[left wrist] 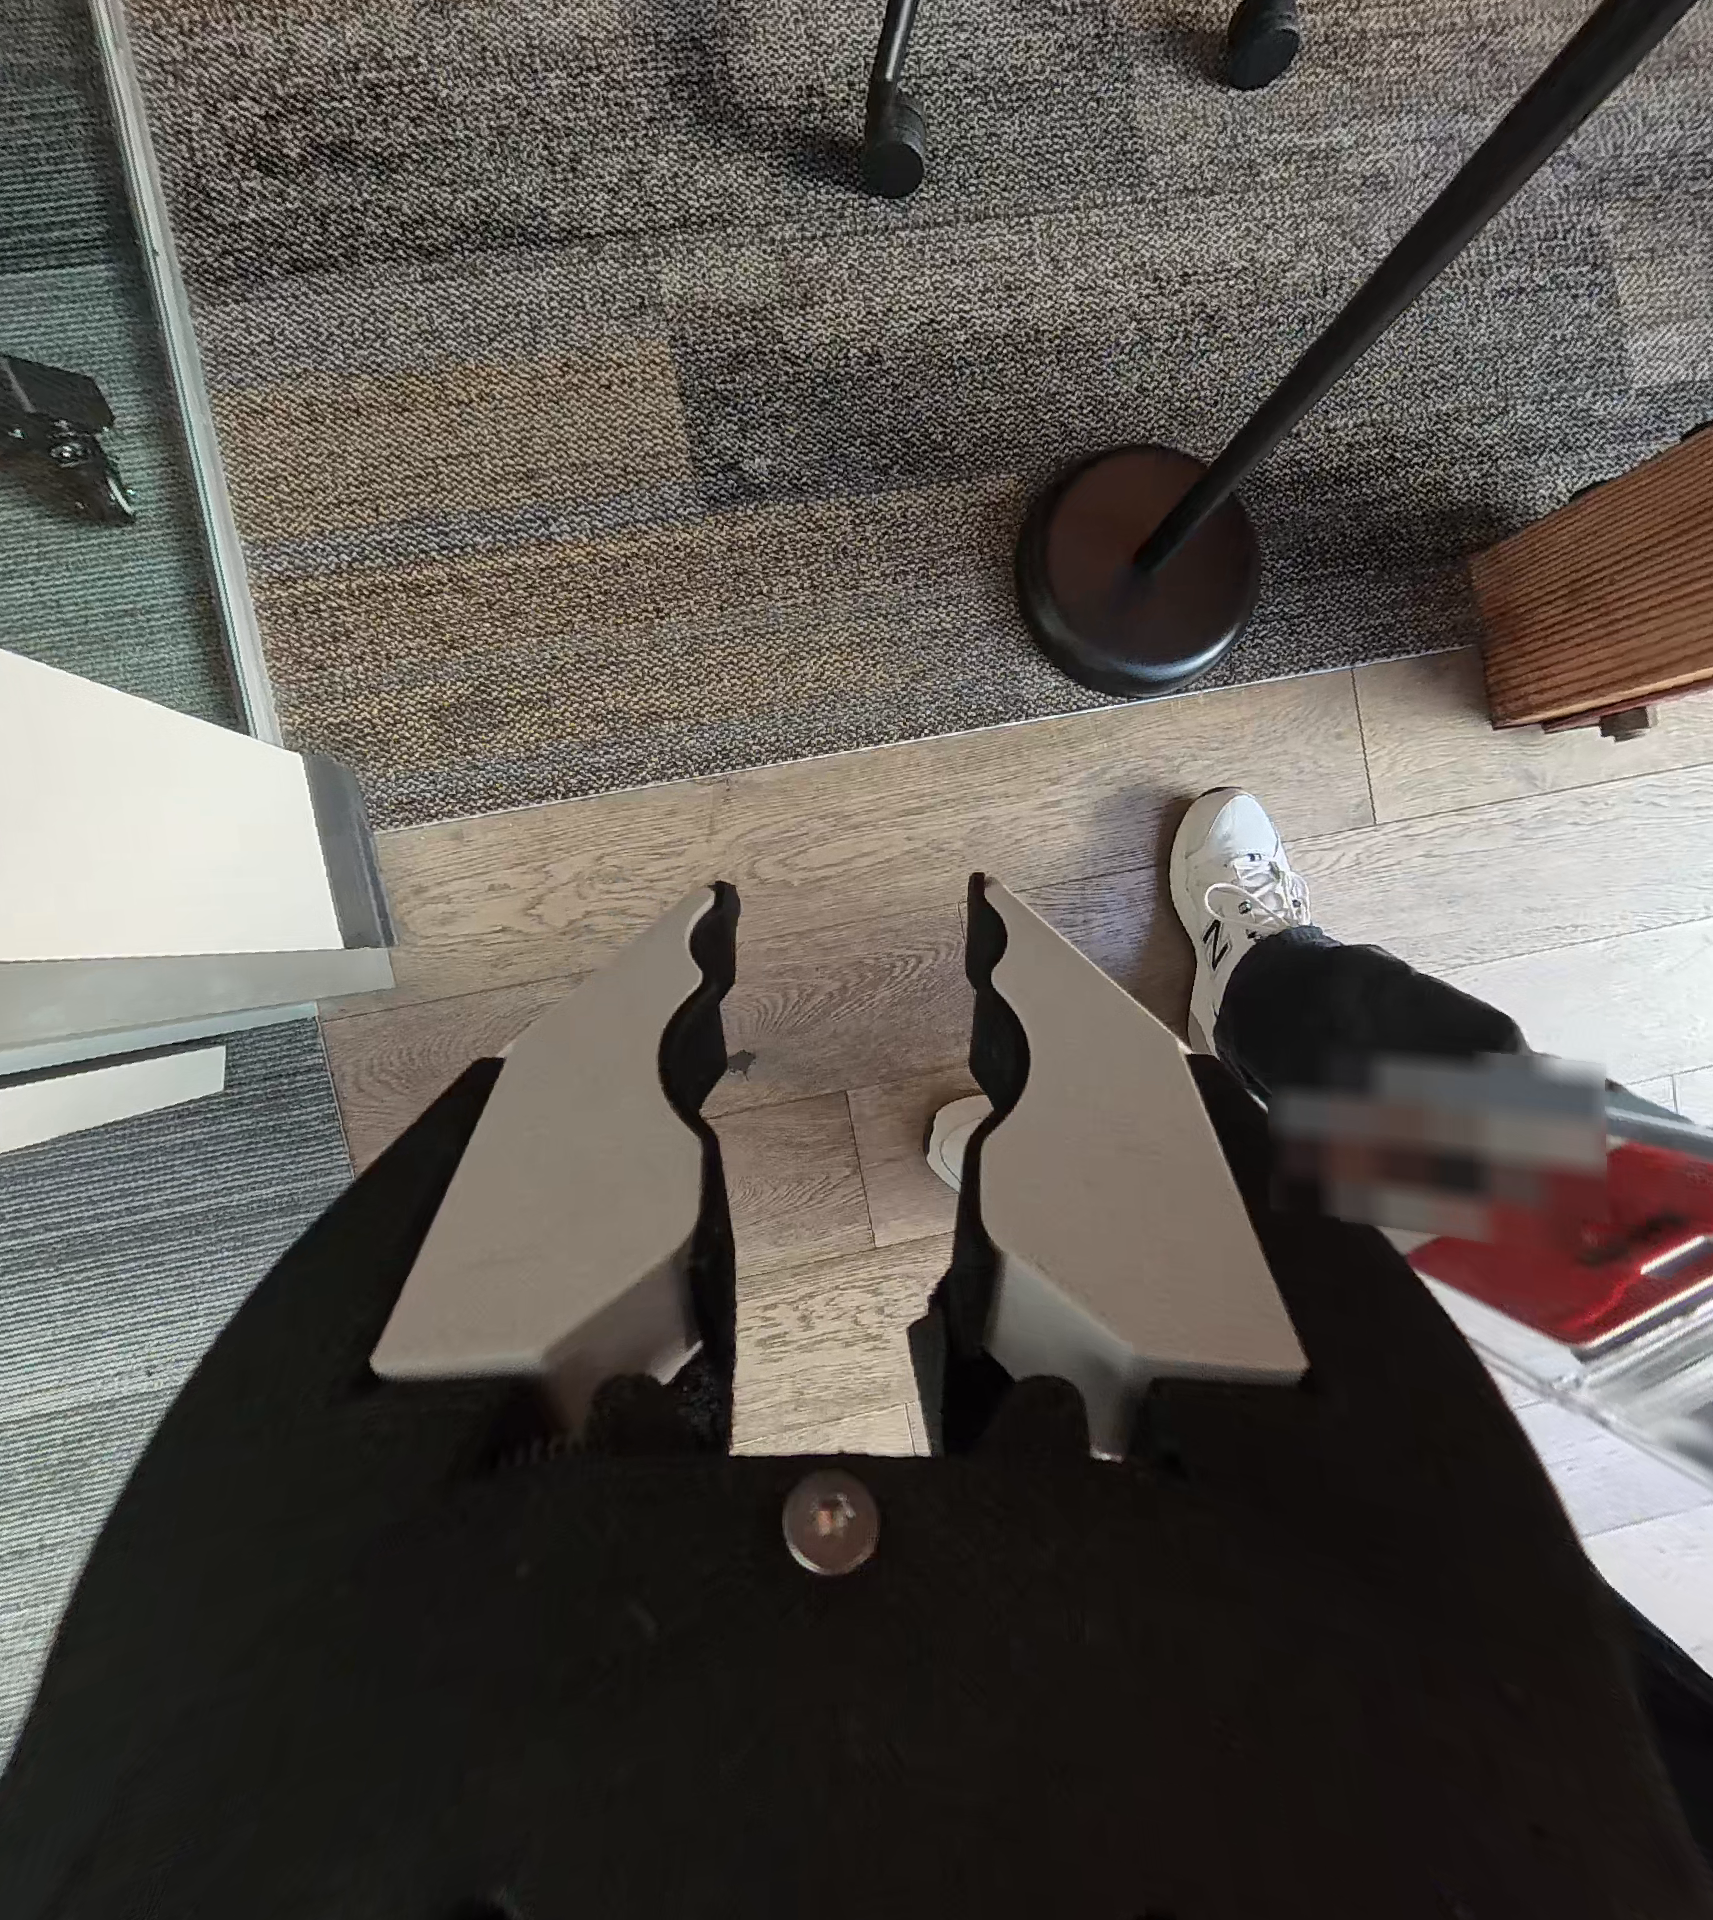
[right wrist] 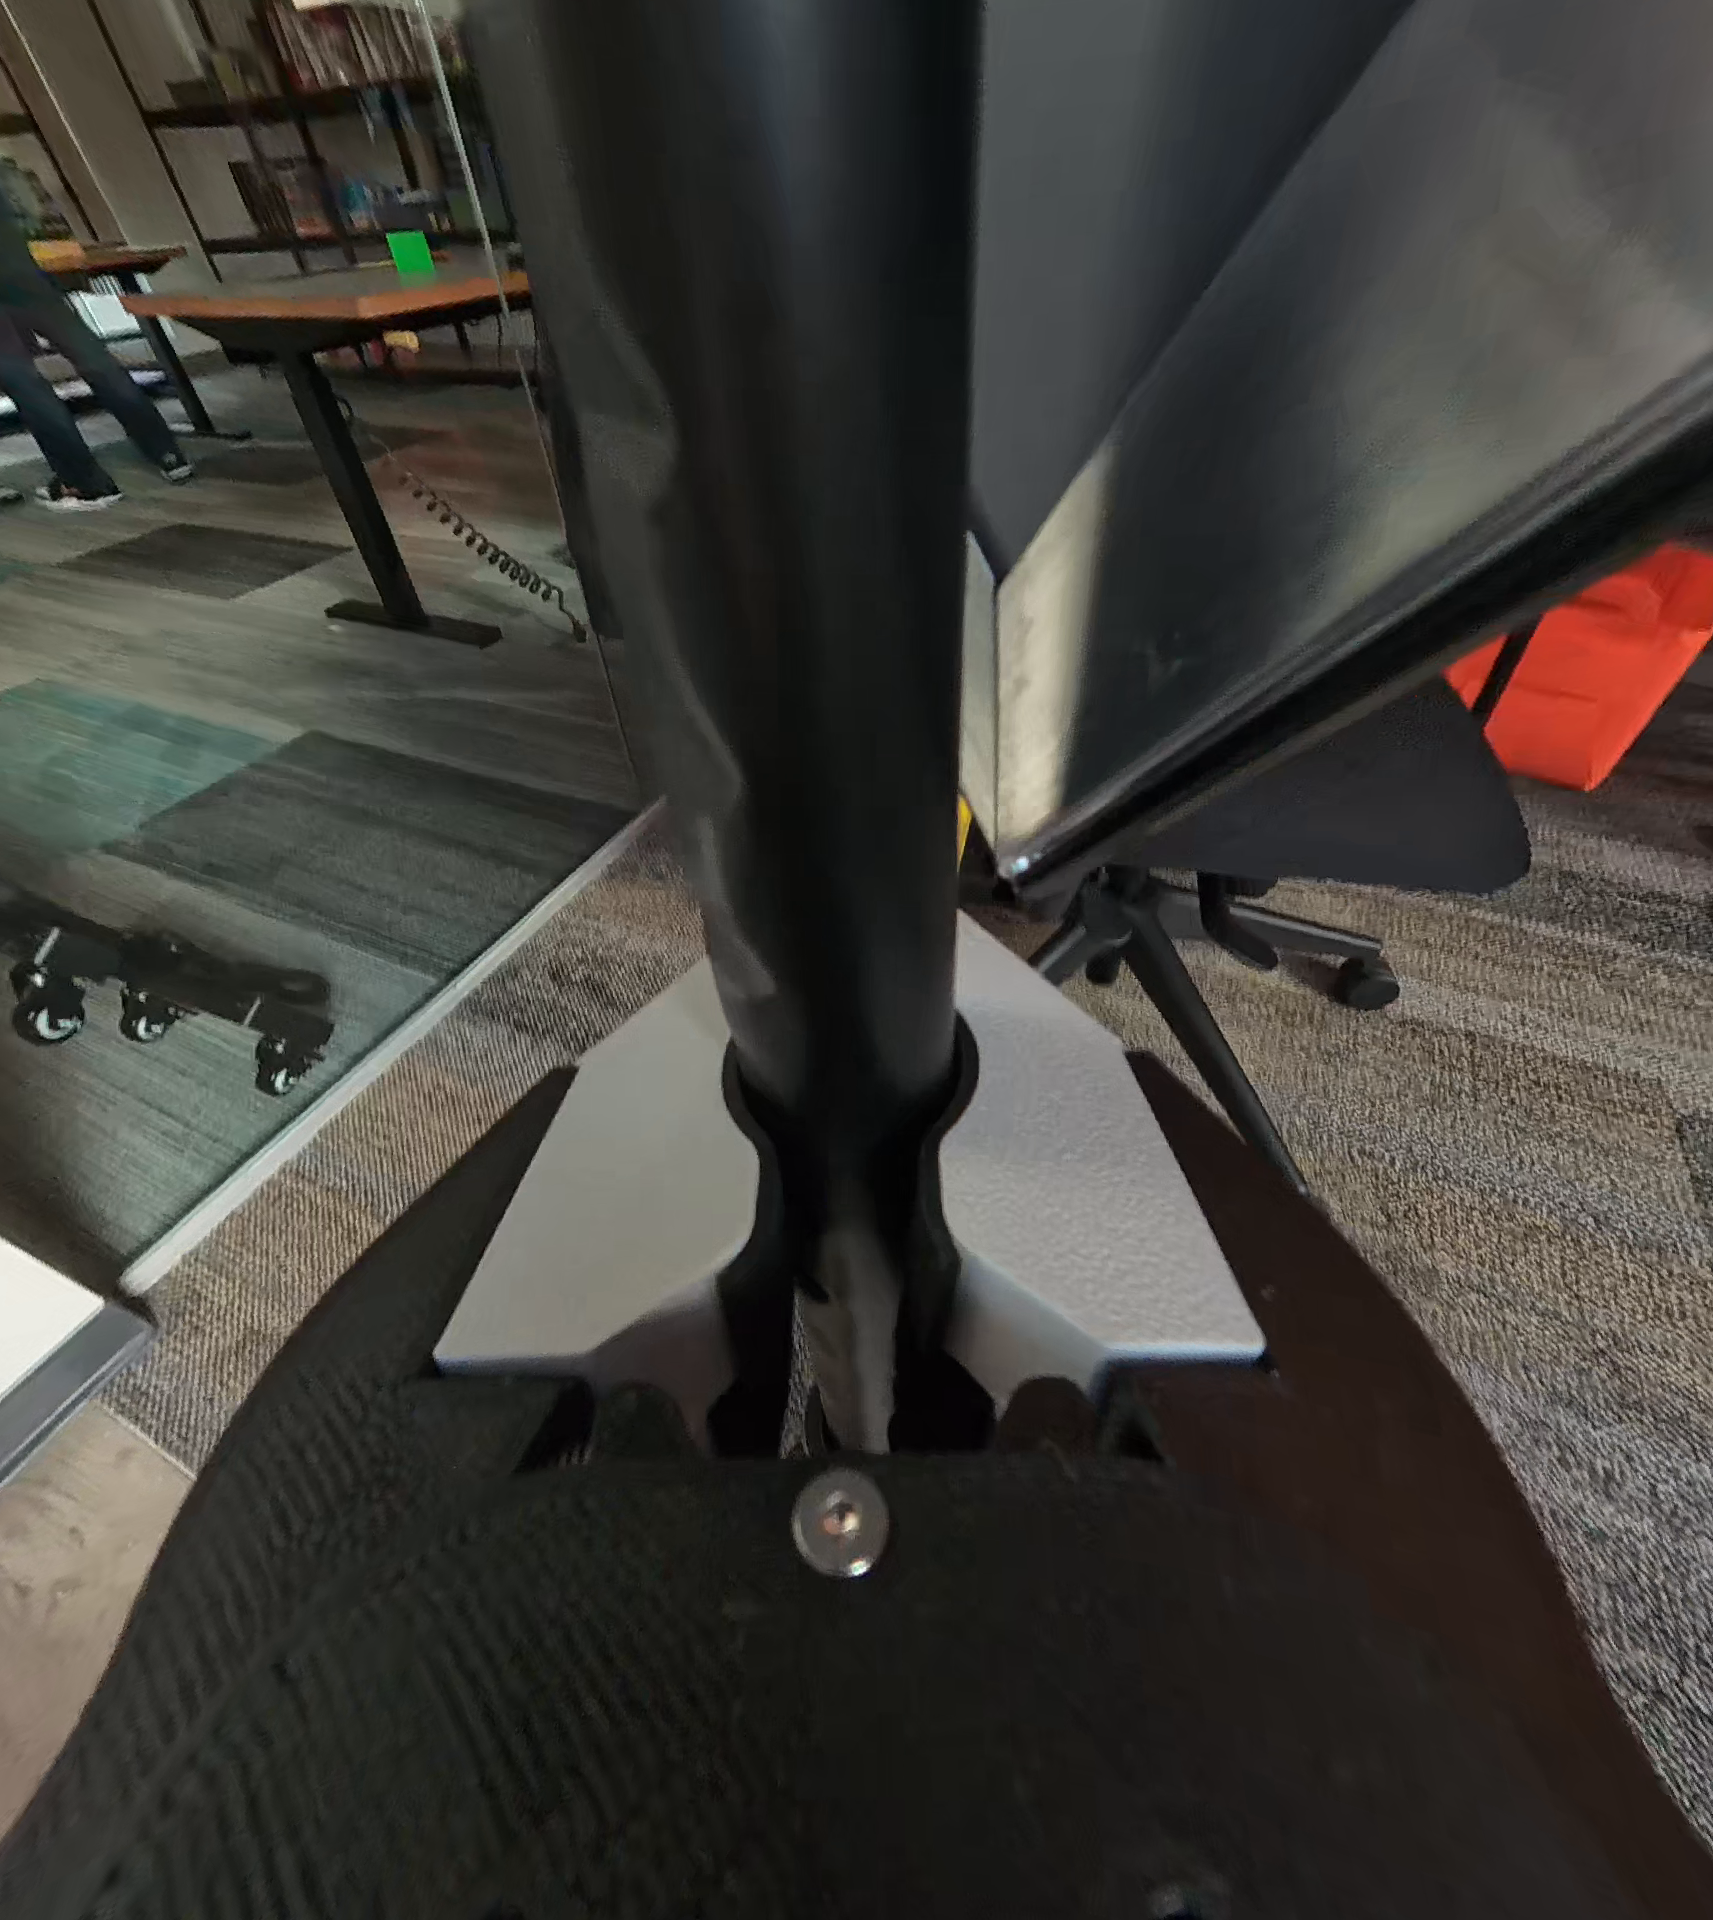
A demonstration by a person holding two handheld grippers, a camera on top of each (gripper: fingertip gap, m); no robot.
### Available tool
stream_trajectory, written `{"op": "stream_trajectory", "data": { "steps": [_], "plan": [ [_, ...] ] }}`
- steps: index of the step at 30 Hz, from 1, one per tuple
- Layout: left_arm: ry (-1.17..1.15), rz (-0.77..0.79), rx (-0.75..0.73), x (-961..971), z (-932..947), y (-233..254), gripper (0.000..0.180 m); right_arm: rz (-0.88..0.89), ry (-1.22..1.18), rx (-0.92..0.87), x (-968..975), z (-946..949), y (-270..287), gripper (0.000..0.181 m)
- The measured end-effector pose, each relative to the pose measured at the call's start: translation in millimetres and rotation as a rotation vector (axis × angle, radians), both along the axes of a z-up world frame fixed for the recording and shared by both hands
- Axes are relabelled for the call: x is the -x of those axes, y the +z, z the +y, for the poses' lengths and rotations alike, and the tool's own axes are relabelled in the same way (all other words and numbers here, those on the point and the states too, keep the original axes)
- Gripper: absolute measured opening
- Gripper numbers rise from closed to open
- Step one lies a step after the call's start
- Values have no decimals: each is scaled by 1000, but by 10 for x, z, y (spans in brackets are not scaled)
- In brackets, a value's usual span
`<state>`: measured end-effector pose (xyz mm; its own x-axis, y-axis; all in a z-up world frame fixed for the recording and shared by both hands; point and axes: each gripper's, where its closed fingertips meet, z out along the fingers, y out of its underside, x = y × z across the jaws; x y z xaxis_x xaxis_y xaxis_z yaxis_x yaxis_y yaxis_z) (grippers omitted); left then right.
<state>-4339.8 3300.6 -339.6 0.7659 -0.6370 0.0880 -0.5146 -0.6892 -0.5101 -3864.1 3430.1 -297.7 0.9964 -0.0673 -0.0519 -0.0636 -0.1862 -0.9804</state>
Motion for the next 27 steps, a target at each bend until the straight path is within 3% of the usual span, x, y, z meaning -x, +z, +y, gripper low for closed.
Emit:
{"op": "stream_trajectory", "data": {
  "steps": [6,10,13,19,24,27],
  "plan": [
    [-29,-29,77,-276,-95,-145,45,36,30,30,-99,47,-42,17],
    [-47,-96,84,-538,-62,137,45,142,58,82,-51,6,-118,26],
    [-85,-156,49,-713,32,636,46,260,-2,81,-74,-157,62,37],
    [-380,-272,-94,-1300,403,2066,43,123,-50,228,-159,-922,624,54],
    [-779,-414,-239,-2658,784,3241,50,184,-108,106,-741,-1303,1542,66],
    [-989,-449,-331,-3632,1100,3726,51,189,-70,69,-985,-1348,1830,63]
  ]
}}
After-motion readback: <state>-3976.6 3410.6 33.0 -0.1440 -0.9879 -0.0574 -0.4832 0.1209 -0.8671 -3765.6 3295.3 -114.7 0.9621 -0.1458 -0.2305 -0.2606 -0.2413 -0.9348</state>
